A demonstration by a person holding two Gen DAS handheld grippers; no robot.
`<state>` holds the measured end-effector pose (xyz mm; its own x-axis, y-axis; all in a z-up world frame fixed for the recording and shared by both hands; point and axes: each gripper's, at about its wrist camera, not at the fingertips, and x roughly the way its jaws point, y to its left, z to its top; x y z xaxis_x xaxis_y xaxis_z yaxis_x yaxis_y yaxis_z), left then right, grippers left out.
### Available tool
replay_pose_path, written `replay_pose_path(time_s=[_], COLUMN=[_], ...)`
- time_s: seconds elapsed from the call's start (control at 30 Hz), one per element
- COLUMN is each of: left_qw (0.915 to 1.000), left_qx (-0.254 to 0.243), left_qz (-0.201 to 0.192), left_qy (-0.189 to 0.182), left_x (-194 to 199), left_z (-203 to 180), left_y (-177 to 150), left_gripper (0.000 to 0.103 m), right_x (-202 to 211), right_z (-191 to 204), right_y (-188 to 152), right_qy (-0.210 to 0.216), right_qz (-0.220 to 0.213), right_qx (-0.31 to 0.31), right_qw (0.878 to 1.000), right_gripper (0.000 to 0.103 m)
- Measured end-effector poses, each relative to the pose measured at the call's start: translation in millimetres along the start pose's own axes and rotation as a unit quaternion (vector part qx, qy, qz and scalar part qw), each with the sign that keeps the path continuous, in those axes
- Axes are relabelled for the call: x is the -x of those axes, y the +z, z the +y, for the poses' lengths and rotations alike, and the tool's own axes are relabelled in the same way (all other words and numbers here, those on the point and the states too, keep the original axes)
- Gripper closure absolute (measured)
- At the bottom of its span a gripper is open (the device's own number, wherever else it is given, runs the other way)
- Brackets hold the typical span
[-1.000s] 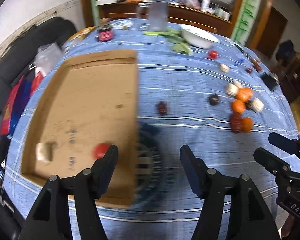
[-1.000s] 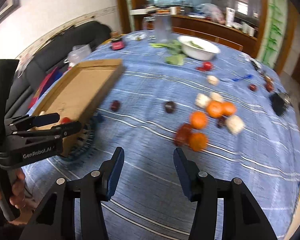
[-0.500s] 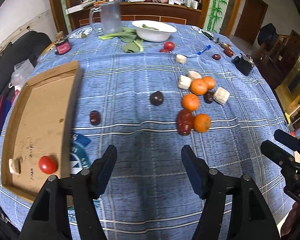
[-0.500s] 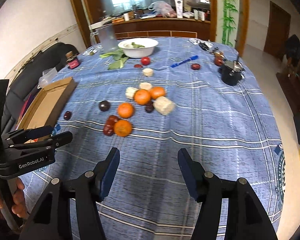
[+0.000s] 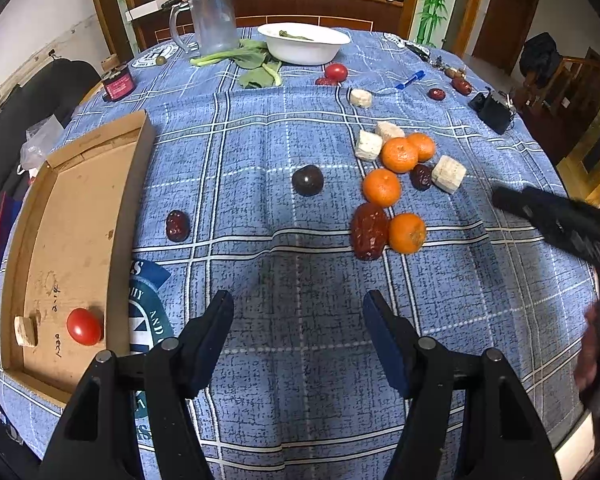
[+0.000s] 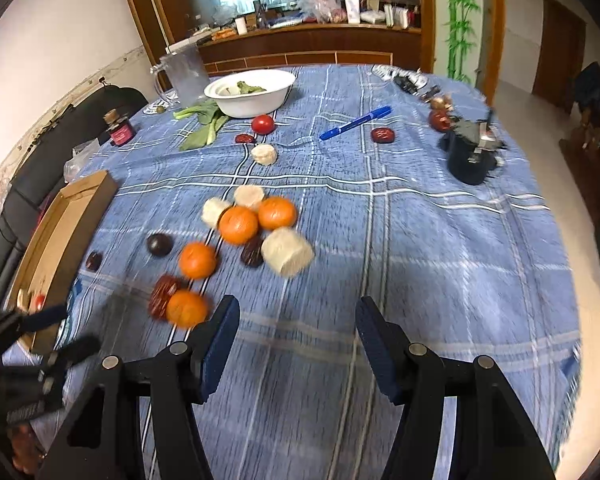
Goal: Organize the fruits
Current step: 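Grasp the white yam chunk with the right gripper while the left gripper grasps a tangerine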
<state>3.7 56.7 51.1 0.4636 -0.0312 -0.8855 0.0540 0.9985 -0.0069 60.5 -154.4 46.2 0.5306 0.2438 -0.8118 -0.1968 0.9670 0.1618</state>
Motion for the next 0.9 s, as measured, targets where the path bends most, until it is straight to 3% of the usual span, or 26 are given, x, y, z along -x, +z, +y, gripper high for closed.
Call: replay_pose_path(time_s=[0.3,0.37,0.77,0.9], left_qw=[0.9999,0.9998,0.9980,0.9978], left_qx=[-0.001,-0.001,-0.012,-0.008], left_qz=[0.014,0.017,0.052,0.029], left_qy=[-0.003,-0.004,-0.033,-0.059], left_x=[-11.2,-14.4,-55.2,-54.4], left_z=[-3.6,-5.4,-32.1,-35.2], left_y=[7.9,10.7,29.8,39.0], left_gripper=[0.037,0.037,0.037,0.037], right_x=[-57.2,-62.9,-37.3,-33.0], right_z=[13.8,13.0,-8.1,-14.6], right_y=[23.9,24.9,12.3,7.8], right_qy=[0.007,0.012,0.044,0.049], right_qz=[0.028,0.031,0.019,0.021], right_qx=[0.082,0.091,0.054,0.040], right_qw=[0.996,0.995,0.997,0.998], right_gripper=[0.041,0.062,0.062,0.062])
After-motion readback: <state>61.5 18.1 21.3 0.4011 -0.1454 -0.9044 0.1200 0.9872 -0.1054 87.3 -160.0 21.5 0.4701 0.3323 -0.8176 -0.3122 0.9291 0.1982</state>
